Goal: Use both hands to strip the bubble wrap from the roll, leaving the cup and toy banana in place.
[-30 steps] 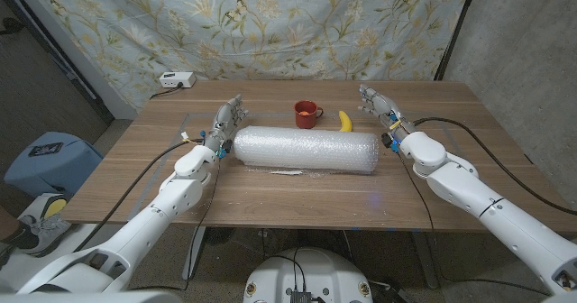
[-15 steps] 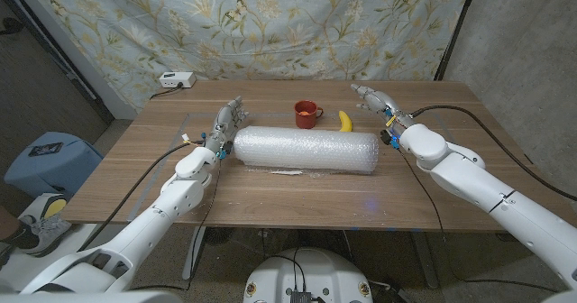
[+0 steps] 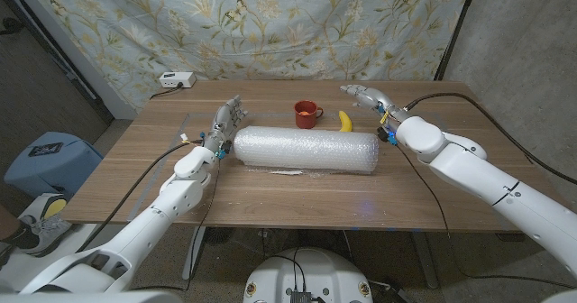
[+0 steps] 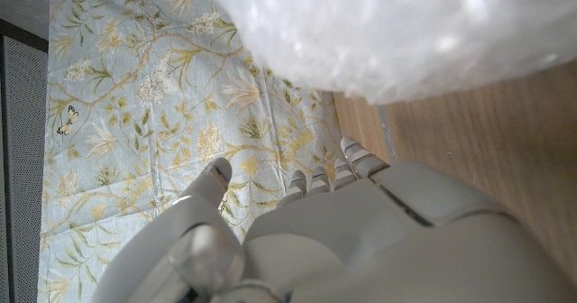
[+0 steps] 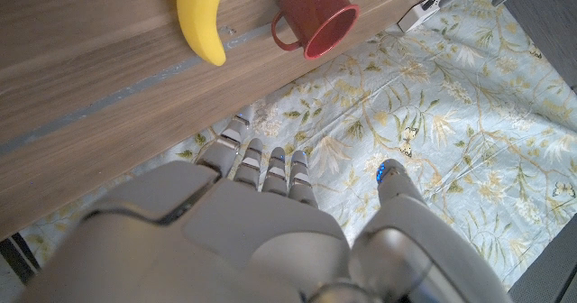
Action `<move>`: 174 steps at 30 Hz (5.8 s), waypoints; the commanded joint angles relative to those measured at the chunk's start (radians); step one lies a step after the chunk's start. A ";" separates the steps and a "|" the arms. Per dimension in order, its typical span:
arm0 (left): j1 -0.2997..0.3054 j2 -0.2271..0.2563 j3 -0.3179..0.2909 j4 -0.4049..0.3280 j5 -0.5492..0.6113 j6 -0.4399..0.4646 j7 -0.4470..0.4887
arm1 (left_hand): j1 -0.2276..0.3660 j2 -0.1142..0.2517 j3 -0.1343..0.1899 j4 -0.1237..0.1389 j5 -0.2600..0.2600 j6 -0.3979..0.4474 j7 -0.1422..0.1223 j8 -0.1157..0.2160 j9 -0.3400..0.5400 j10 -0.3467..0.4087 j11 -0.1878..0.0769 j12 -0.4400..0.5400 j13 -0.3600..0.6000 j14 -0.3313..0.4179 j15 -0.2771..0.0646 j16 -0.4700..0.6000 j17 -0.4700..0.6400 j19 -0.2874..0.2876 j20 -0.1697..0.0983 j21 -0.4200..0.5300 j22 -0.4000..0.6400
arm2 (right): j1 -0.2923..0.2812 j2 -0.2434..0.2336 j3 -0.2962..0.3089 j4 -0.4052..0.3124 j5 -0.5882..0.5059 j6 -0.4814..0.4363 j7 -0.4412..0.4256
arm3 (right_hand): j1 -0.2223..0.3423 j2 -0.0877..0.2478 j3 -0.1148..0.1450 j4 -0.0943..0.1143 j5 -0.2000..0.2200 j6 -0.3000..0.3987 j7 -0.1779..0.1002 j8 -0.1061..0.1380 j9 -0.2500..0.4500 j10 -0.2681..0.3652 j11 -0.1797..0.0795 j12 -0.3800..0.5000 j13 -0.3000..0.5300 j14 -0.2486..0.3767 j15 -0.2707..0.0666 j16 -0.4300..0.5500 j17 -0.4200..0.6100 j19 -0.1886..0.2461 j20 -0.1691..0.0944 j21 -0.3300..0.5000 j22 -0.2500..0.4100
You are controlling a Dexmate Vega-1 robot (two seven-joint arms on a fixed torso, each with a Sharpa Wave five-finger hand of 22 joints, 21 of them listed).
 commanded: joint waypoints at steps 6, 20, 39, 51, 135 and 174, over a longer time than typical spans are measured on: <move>0.033 0.025 -0.019 -0.044 -0.005 0.005 0.021 | 0.010 -0.001 -0.001 -0.005 0.005 0.001 0.006 0.001 0.006 -0.001 0.006 0.005 0.005 -0.001 0.010 0.004 0.004 0.006 0.002 0.004 0.005 | 0.102 -0.015 -0.095 -0.092 -0.084 -0.184 0.066 | 0.021 0.001 0.003 -0.017 -0.003 -0.010 0.006 0.000 0.005 -0.015 0.009 0.000 0.004 -0.007 0.016 -0.002 0.004 -0.011 0.005 0.001 0.002; 0.069 0.069 -0.051 -0.093 -0.006 -0.002 0.035 | 0.011 -0.001 -0.001 -0.007 0.006 0.012 0.006 0.004 0.006 0.008 0.006 0.009 0.005 0.005 0.011 0.005 0.004 0.009 0.003 0.005 0.005 | 0.167 0.000 -0.177 -0.128 -0.180 -0.260 0.099 | 0.039 -0.004 0.004 -0.037 -0.004 0.014 0.023 0.011 0.006 0.004 0.016 0.012 0.005 -0.008 0.018 0.003 0.004 -0.011 0.007 0.006 0.002; 0.100 0.093 -0.068 -0.116 -0.018 -0.010 0.022 | 0.010 -0.001 -0.001 -0.008 0.006 0.015 0.005 0.003 0.006 0.015 0.006 0.010 0.005 0.008 0.012 0.006 0.005 0.013 0.006 0.006 0.005 | 0.292 0.020 -0.321 -0.210 -0.352 -0.406 0.242 | 0.068 -0.019 0.003 -0.068 -0.006 0.020 0.046 0.010 0.007 0.030 0.073 0.020 0.009 -0.001 0.028 0.007 0.005 -0.008 0.014 0.010 0.003; 0.081 0.089 -0.064 -0.087 -0.022 -0.011 -0.002 | 0.009 -0.001 0.000 -0.008 0.006 0.013 0.004 0.002 0.006 0.013 0.007 0.009 0.005 0.007 0.012 0.005 0.005 0.011 0.005 0.005 0.005 | 0.405 0.039 -0.409 -0.222 -0.378 -0.486 0.416 | 0.098 -0.025 0.002 -0.081 -0.007 -0.034 0.079 -0.005 0.009 -0.055 0.134 0.001 0.014 -0.070 0.086 -0.005 0.008 -0.063 0.046 0.000 0.004; -0.010 -0.006 -0.054 0.085 -0.083 -0.041 -0.108 | 0.002 -0.002 0.008 -0.004 0.006 0.027 0.003 0.003 0.006 0.033 0.009 0.011 0.006 0.021 0.011 0.006 0.005 0.016 0.006 0.006 0.005 | 0.849 0.209 -0.781 0.013 -0.636 -0.433 1.161 | 0.126 -0.189 -0.207 -0.077 0.189 -0.432 0.166 -0.005 0.001 -0.387 0.151 -0.001 -0.009 -0.354 0.108 0.002 0.008 -0.361 0.057 0.008 0.001; -0.015 -0.008 -0.043 0.066 -0.081 -0.013 -0.099 | -0.001 -0.003 0.011 -0.005 0.006 0.058 0.014 0.011 0.008 0.043 0.011 0.012 0.007 0.027 0.012 0.005 0.004 0.020 0.006 0.006 0.005 | 0.772 0.218 -0.741 0.076 -0.746 -0.295 1.175 | 0.250 -0.181 -0.236 -0.083 0.261 -0.515 0.139 -0.009 0.001 -0.420 0.144 0.002 -0.006 -0.353 0.106 0.008 0.010 -0.355 0.026 0.011 0.001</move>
